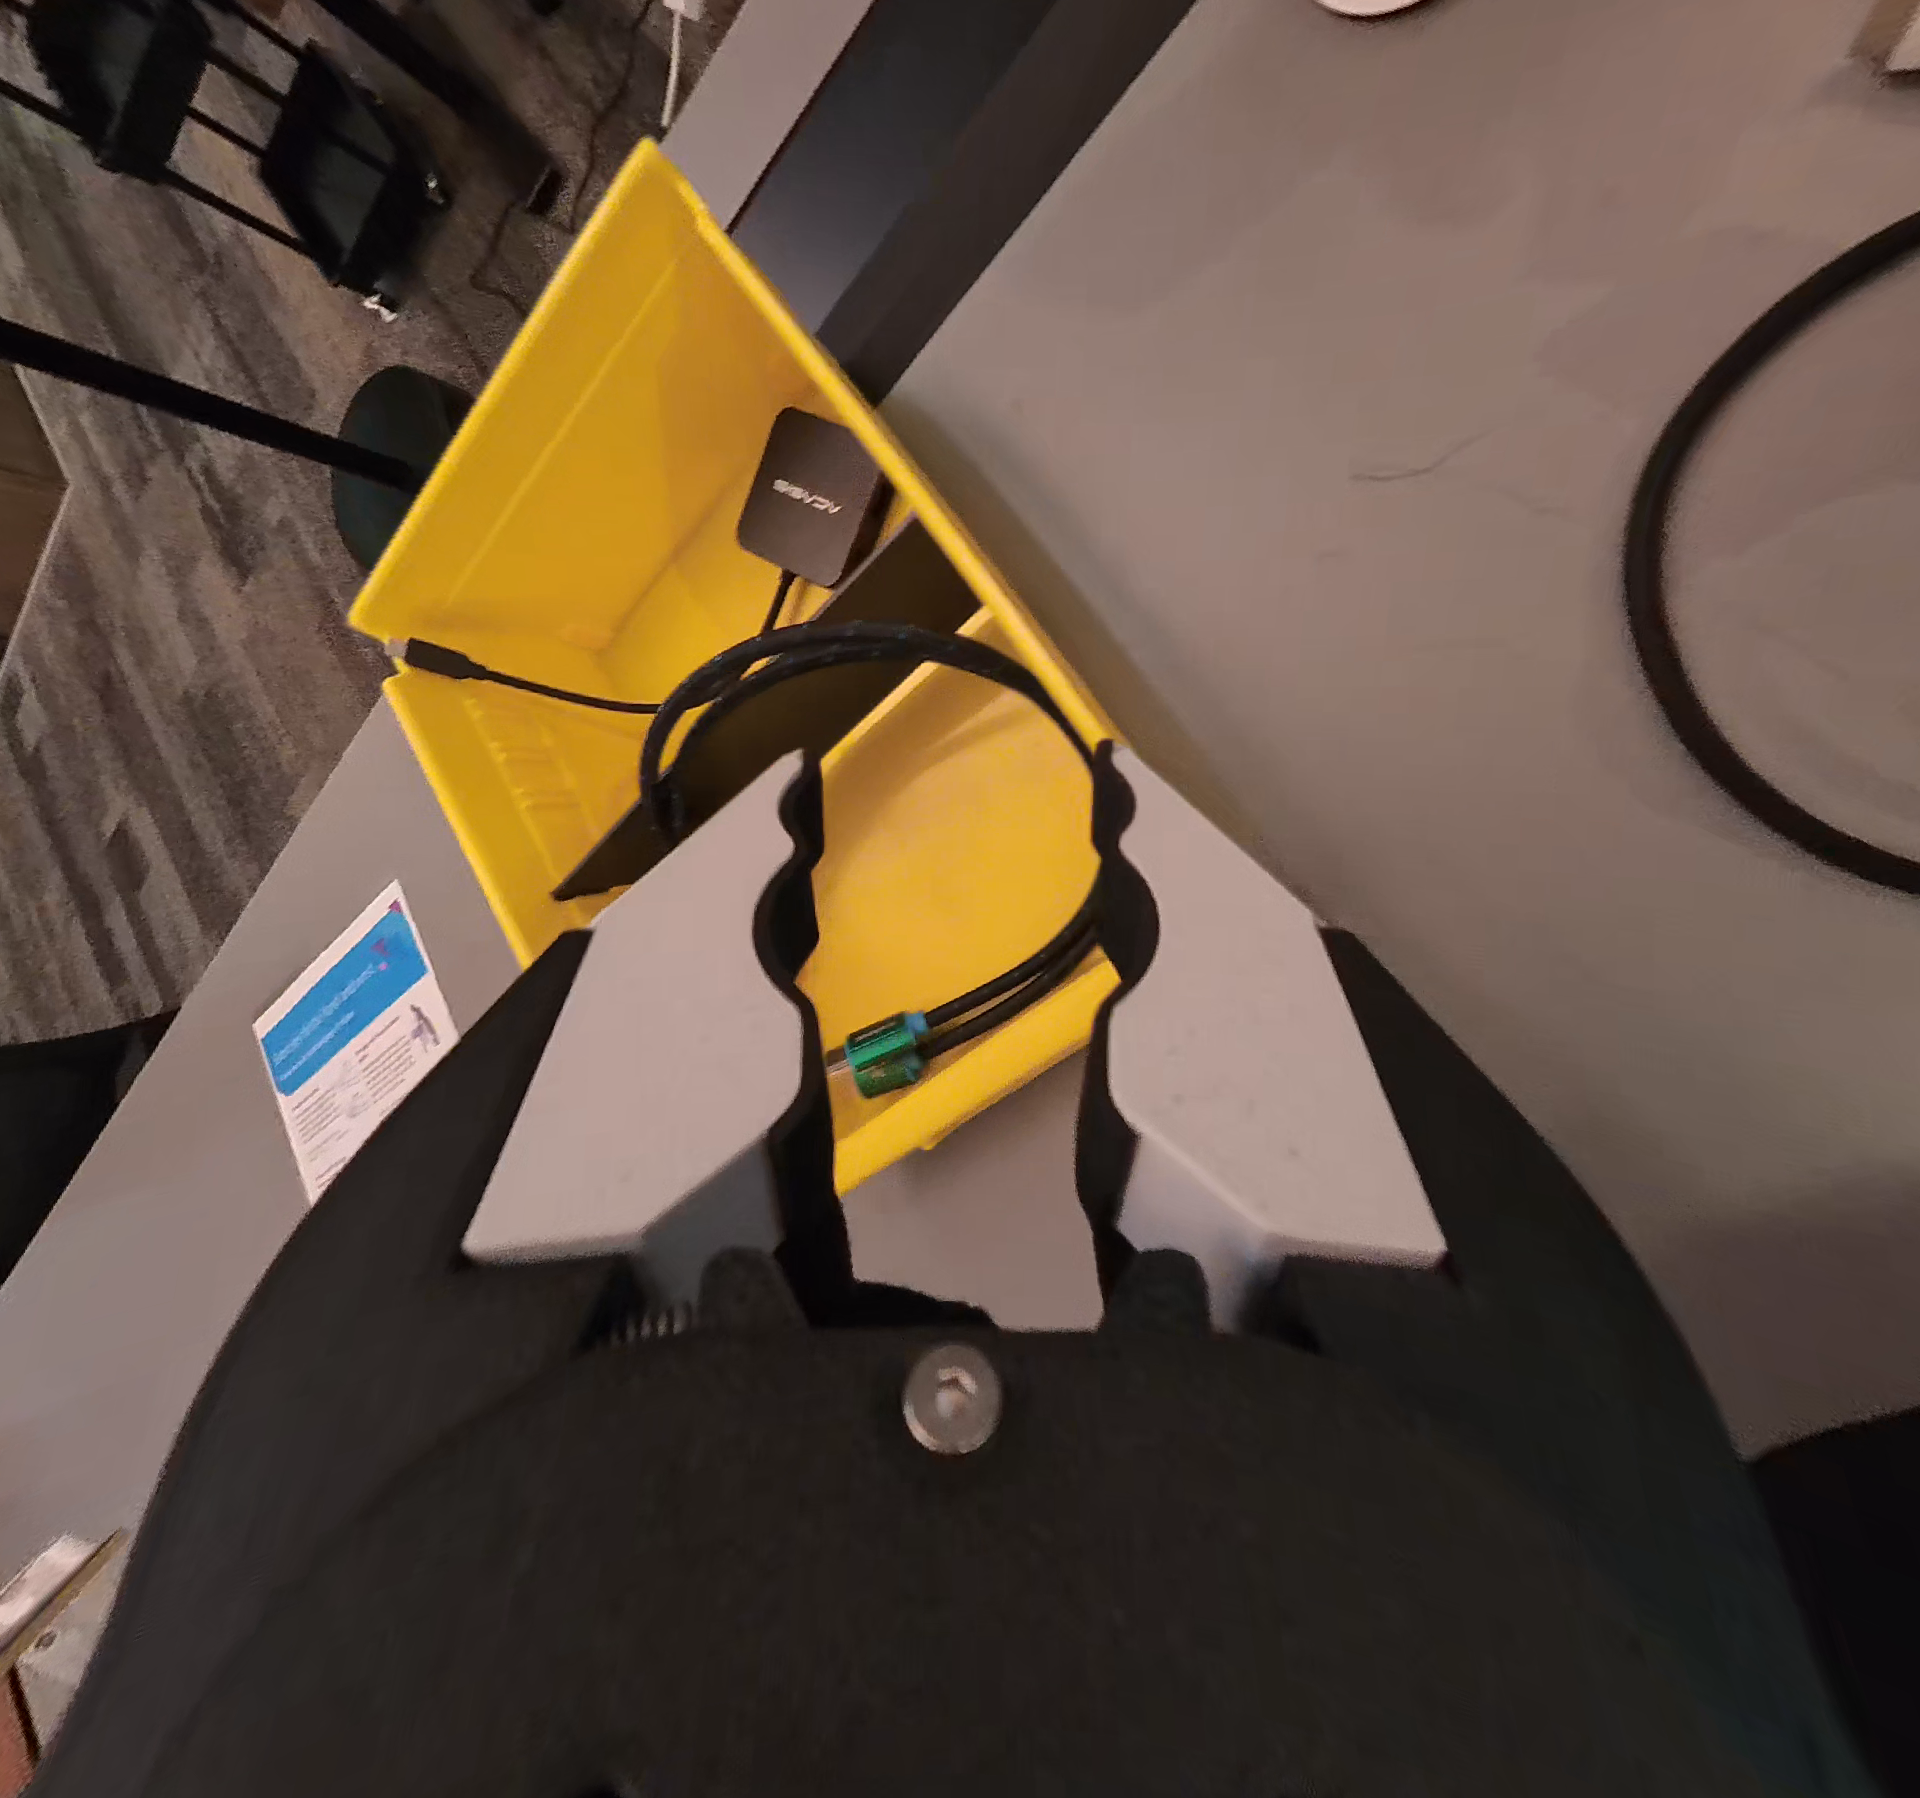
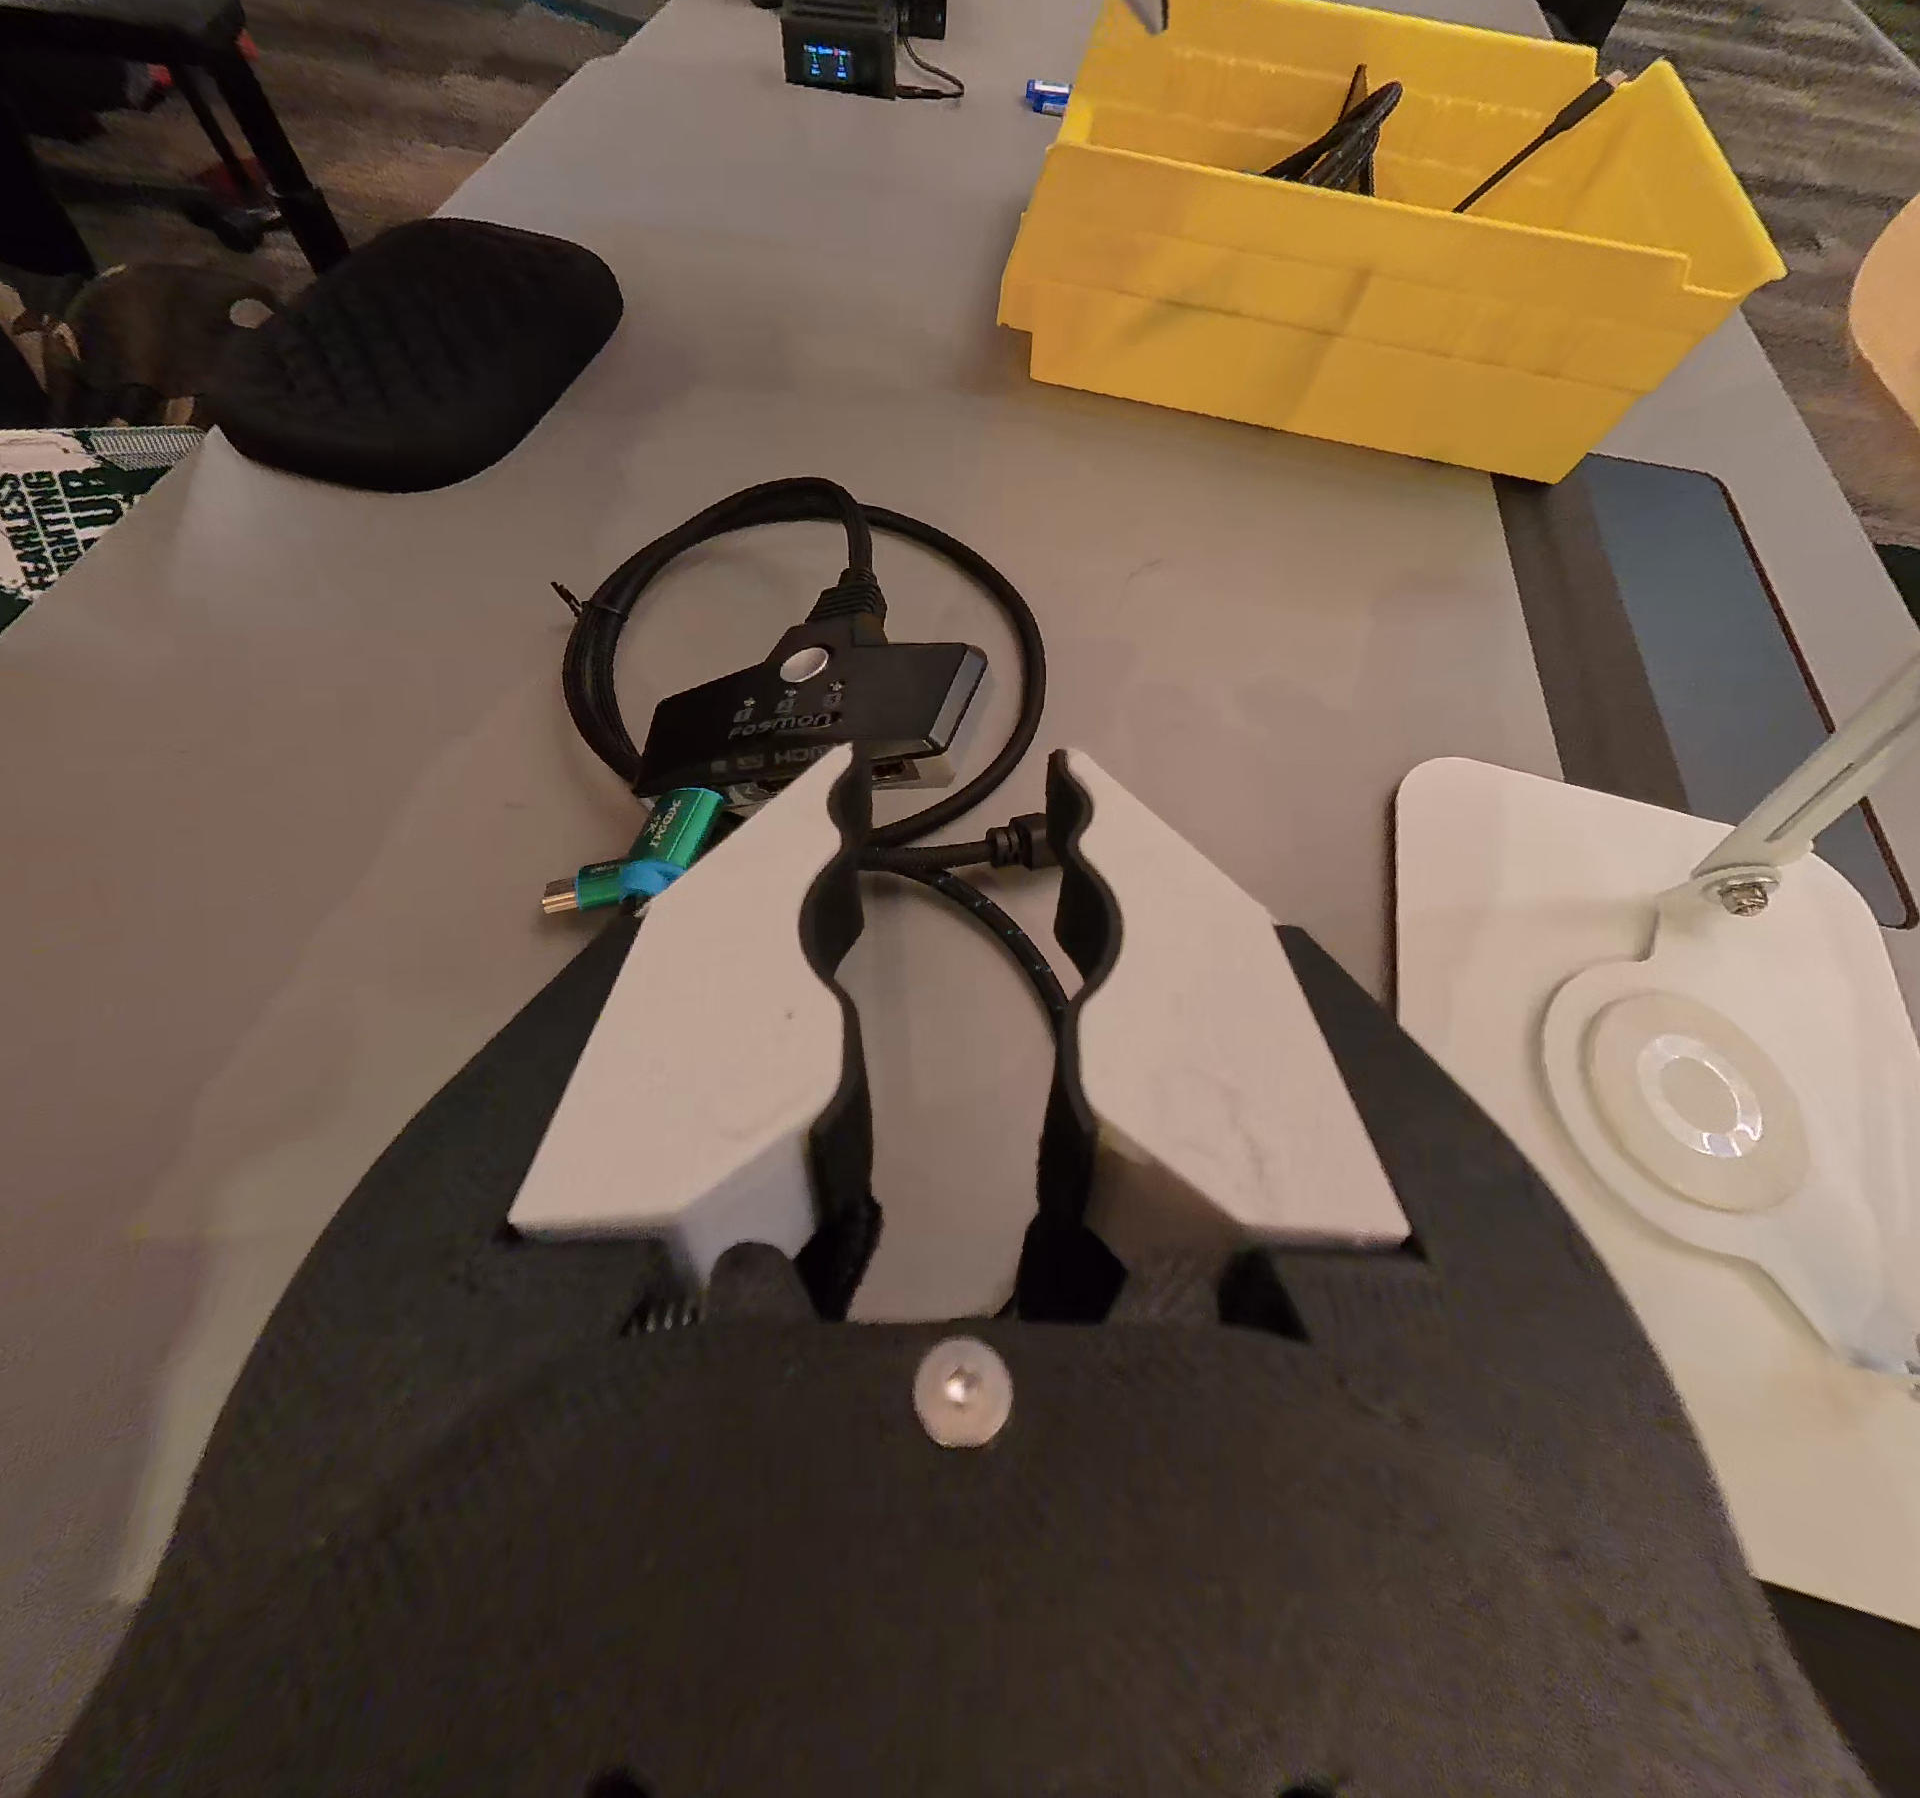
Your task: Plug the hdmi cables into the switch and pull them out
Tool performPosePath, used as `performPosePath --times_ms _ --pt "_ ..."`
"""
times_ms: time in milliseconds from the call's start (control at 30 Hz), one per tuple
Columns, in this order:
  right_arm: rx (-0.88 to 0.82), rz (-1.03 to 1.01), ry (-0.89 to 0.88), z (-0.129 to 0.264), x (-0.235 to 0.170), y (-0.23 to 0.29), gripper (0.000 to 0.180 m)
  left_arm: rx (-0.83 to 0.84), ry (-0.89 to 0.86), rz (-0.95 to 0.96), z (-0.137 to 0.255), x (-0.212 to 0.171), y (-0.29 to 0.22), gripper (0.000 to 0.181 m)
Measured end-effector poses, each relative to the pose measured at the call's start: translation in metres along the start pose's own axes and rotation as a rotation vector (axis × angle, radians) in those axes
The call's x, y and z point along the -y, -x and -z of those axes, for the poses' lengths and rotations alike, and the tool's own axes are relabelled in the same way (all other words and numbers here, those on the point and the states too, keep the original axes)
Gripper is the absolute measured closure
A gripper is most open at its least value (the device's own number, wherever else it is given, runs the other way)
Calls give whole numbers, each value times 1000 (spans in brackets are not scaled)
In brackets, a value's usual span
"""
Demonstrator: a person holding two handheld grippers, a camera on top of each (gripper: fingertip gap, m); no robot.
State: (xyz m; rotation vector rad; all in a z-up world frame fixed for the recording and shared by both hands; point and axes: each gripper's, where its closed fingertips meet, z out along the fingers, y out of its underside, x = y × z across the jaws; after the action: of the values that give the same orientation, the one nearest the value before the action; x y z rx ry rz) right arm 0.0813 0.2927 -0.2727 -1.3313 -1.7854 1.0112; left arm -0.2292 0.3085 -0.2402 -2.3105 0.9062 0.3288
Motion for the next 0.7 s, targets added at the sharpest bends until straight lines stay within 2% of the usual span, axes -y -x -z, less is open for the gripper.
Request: performPosePath --times_ms 267,700 --pt "-4 -16 11 -5 -7 -3 148 86 48 -52 -17 -6 36 134" --pt "-22 -45 14 -6 -16 -11 149 159 130 -151 -55 -18 85 130"
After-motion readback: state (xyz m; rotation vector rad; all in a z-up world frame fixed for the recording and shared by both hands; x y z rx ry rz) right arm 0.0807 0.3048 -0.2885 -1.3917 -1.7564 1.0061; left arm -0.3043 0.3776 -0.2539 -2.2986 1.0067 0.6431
